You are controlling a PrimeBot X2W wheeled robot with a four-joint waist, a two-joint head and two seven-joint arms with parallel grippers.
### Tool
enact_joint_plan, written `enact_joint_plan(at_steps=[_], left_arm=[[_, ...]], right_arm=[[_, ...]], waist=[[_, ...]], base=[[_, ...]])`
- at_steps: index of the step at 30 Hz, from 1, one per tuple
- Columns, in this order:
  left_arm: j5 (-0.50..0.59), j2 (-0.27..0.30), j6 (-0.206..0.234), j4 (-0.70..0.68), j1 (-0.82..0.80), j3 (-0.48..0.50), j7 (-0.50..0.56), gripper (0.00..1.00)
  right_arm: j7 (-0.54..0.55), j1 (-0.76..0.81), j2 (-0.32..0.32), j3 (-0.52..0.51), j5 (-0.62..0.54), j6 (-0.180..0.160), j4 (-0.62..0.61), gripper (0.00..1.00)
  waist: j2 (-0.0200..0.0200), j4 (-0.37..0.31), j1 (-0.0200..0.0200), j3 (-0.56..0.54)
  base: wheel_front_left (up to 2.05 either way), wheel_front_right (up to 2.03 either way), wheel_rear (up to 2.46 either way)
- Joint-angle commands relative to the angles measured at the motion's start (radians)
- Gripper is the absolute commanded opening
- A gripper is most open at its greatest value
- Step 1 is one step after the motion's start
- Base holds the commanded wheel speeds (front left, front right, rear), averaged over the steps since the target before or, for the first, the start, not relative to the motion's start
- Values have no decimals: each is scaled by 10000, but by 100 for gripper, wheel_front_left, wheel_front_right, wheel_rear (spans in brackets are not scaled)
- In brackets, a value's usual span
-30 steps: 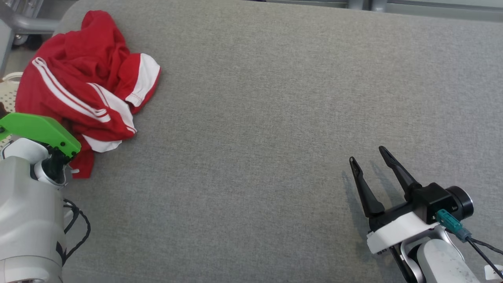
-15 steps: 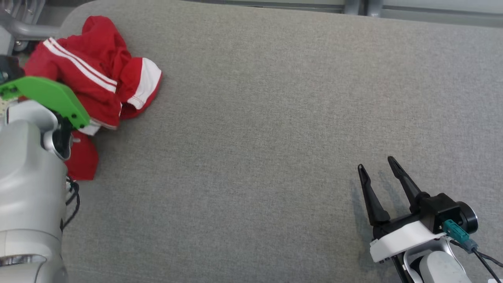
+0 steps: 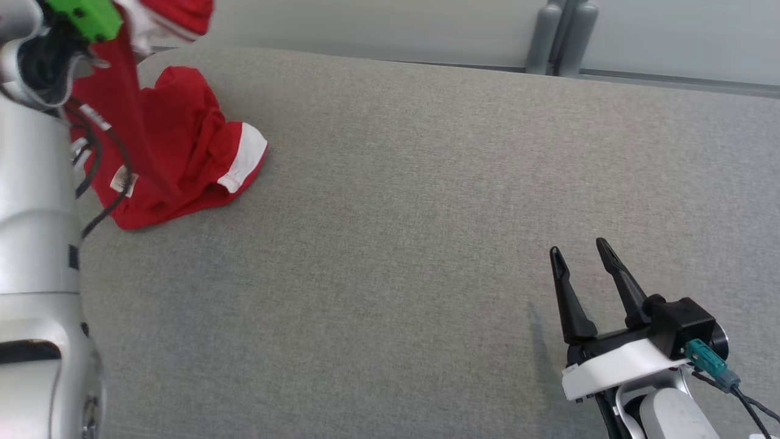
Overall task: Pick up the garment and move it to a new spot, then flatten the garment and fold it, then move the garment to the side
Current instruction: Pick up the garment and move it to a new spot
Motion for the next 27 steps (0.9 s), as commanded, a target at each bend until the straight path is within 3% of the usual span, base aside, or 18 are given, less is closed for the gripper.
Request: enact_joint_plan(at_steps=[1,6,8,12,16,21,24,27], left_arm=[[-466,-307,-81,-680,188,-92,462,0],[-1884,-886,-66,-4165,1557,-627,2465,0],[-2281,-1169,154,-5662,2306,-774,3126,0],[-3237,-1681,1080,-8124,4098,-1322,3986,0],[-4185,-1883,2111,-9395,5309,-3024,3199,0],[-5435,-1838,3401,-8830,5703,-4935,673,0],[-6064,-1846,3784,-7603,5972,-5194,-426,0],[-6315,-1845,3899,-6130,6176,-5070,-1108,0]], right_arm=[[-50,153,40,-41,61,3,-48,100],[-50,120,93,-298,211,4,-227,100],[-50,41,103,-360,385,3,-314,100],[-50,-158,100,-440,673,4,-434,100],[-50,-81,101,-659,912,4,-429,100],[-49,-107,99,-423,1058,4,-369,100],[-50,-20,101,-426,1082,4,-351,100],[-50,118,103,-489,1063,4,-362,100]], waist=[[29,-309,0,-190],[29,-964,0,-207],[29,-1279,0,-144],[29,-2022,0,56],[29,-2538,0,119],[29,-3301,0,259],[29,-3584,0,324],[29,-3652,0,397]], base=[[0,0,0],[0,0,0],[0,0,0],[0,0,0],[0,0,0],[0,0,0],[0,0,0],[0,0,0]])
